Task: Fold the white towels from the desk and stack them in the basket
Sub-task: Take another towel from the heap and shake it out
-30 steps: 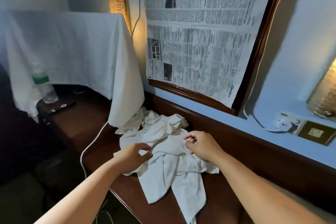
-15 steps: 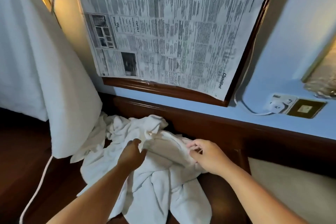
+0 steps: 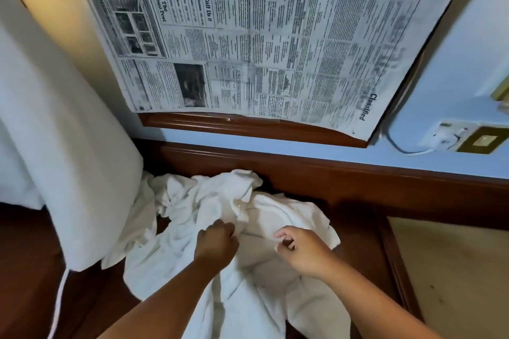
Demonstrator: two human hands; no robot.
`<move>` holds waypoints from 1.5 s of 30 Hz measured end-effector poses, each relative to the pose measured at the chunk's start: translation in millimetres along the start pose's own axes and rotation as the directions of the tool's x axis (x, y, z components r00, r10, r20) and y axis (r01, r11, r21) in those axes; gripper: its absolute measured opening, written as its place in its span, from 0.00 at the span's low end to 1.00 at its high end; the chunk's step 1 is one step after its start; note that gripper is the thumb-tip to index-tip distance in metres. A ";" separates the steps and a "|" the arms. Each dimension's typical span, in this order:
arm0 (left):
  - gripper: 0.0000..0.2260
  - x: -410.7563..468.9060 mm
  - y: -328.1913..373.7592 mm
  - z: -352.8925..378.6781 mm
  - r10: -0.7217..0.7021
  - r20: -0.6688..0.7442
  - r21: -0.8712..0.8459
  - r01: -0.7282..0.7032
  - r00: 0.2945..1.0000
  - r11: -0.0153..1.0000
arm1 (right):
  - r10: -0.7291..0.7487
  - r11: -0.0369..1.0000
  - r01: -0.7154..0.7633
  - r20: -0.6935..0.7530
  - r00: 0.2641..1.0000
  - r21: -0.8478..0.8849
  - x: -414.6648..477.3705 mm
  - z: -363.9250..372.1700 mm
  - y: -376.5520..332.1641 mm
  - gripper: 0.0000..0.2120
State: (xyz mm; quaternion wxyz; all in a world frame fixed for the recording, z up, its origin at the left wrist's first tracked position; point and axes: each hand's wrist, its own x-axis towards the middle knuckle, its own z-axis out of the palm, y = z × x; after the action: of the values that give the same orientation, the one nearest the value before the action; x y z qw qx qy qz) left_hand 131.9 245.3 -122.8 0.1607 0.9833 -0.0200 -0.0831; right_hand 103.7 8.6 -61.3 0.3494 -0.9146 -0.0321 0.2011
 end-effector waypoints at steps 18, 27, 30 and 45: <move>0.17 -108.4 -63.1 3.6 0.141 0.093 -0.262 -0.112 0.986 0.959 | -0.506 0.613 0.556 0.262 0.822 -0.561 30.8 61.3 -30.5 0.11; 0.08 -116.0 -37.0 38.6 -0.054 -0.002 -0.216 0.052 0.999 0.975 | -0.369 0.771 0.415 0.192 0.909 -0.483 -28.6 -2.3 9.6 0.30; 0.06 -123.4 -5.4 39.0 -0.031 -0.030 -0.292 0.021 0.999 0.956 | -0.386 0.732 0.414 0.172 0.906 -0.541 -52.9 -23.0 33.2 0.27; 0.17 -191.9 176.1 48.3 0.097 -0.167 -0.511 -0.170 0.981 0.843 | -0.557 0.811 0.492 -0.159 0.815 -0.315 -151.6 -92.4 127.4 0.17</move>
State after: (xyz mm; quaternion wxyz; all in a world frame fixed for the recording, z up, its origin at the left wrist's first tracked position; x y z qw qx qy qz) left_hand -67.6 76.0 -81.6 0.4282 0.9020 -0.0541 -0.0077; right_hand -9.7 -175.5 -29.7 0.2698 -0.9246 -0.2679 -0.0239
